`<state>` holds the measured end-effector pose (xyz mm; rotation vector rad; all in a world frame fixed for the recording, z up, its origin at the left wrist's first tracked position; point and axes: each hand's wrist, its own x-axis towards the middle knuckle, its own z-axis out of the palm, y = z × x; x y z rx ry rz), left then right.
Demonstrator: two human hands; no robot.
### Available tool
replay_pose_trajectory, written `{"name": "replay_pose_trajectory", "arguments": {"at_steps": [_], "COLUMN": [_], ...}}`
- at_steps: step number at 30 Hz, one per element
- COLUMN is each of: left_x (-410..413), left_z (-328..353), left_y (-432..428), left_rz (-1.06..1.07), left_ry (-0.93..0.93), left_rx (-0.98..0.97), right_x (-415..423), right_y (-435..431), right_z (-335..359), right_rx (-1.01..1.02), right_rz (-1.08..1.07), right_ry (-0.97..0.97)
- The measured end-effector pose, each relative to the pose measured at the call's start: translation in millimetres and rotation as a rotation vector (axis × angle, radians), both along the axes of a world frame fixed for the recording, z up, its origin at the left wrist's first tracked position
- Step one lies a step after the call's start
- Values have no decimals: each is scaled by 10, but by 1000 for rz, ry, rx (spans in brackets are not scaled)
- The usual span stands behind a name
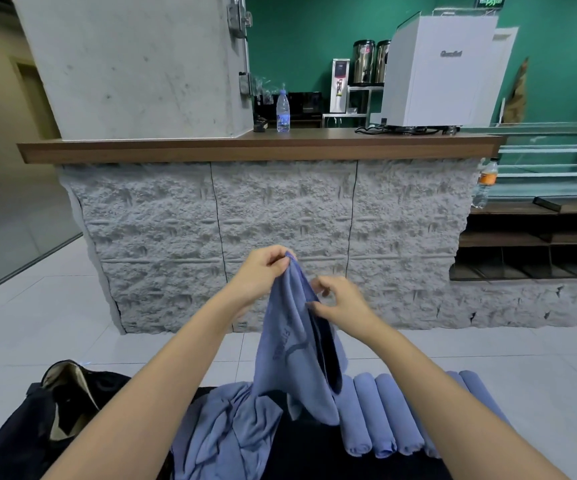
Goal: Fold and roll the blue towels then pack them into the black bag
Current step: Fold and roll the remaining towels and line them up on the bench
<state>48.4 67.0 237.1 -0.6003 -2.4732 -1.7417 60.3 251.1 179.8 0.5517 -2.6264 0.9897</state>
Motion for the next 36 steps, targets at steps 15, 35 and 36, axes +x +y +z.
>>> {"name": "replay_pose_trajectory", "arguments": {"at_steps": [15, 35, 36], "left_x": [-453, -627, -614], "left_z": [-135, -542, -556], "left_y": [-902, -1294, -1294], "left_rz": [471, 575, 582], "left_ry": [38, -108, -105], "left_rx": [159, 95, 86], "right_x": [352, 325, 332], "right_y": [756, 913, 927], "right_z": [-458, -193, -157], "right_rx": [7, 208, 252], "right_rz": [-24, 163, 165], "right_ry": [83, 242, 254]}}
